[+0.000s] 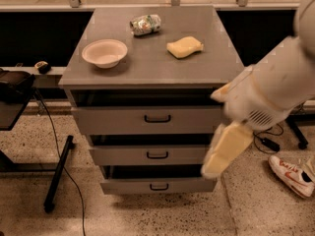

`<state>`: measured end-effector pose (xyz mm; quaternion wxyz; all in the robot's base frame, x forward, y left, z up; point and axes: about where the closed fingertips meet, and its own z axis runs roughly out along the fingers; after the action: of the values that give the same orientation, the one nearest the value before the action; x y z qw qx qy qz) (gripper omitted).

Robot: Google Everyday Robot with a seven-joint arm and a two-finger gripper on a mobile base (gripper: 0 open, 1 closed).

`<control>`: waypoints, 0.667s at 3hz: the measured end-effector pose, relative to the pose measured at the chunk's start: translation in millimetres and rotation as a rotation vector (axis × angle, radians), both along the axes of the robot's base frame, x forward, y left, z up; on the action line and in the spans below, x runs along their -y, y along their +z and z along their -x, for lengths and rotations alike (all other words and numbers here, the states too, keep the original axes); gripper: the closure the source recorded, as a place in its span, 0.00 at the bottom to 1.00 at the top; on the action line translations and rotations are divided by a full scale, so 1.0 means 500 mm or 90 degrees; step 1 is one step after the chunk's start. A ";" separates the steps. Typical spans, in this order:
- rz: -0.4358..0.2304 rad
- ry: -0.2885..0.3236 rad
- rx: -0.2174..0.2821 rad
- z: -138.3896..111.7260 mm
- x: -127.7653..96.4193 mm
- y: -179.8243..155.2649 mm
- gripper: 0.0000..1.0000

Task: Open bottom drawer

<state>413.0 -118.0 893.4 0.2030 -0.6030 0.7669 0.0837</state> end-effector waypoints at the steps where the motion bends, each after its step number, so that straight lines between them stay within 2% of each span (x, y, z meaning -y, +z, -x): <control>1: -0.073 -0.043 -0.002 0.046 -0.032 -0.133 0.00; 2: -0.061 -0.073 0.010 0.018 -0.016 -0.145 0.00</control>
Offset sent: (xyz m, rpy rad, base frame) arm -0.0049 0.0064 -0.0629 0.0194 0.0503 -0.0814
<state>403.9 -110.0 820.8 0.2423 -0.5482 0.7938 0.1034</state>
